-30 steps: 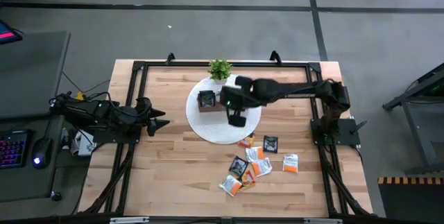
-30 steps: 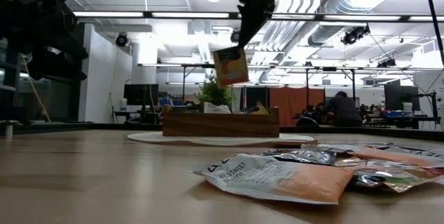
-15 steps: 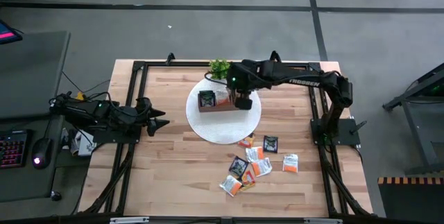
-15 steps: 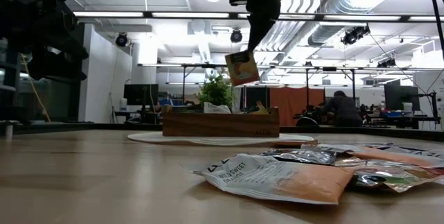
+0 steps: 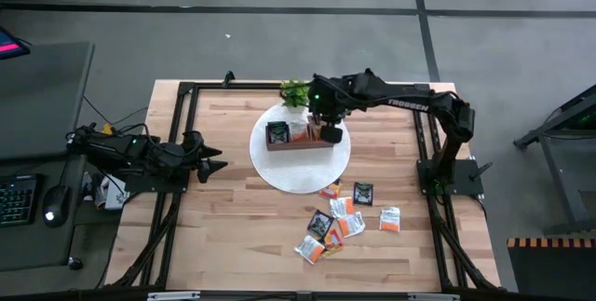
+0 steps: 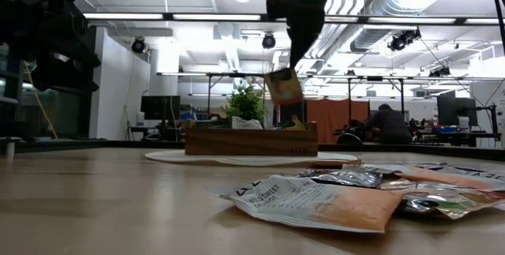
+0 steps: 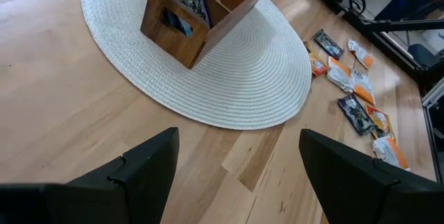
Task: Pick & Place Tea
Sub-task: Put the orange tea bag into the right section of the wooden organizer
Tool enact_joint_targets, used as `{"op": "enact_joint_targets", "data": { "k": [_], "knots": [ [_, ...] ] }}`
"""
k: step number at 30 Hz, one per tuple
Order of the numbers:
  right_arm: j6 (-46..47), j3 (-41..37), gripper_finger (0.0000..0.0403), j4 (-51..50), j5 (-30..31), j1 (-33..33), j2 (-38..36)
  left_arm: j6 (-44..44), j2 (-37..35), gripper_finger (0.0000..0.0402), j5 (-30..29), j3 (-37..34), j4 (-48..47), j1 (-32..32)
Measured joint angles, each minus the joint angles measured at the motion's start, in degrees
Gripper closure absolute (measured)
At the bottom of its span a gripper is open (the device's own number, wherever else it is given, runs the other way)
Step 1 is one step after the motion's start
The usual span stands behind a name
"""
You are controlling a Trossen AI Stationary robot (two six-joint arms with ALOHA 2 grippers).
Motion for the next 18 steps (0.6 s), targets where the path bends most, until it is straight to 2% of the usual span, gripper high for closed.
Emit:
{"op": "enact_joint_targets", "data": {
  "k": [7,18],
  "knots": [
    [-0.93,-3.93,0.0403,2.53,-0.19,0.71,-0.02,0.00,0.00,0.0105,0.00,0.00,0.00,0.00],
    [-4.11,-4.04,0.0403,3.65,0.28,1.01,-0.04,0.02,0.01,0.0105,0.09,0.00,0.00,0.00]
  ]
}}
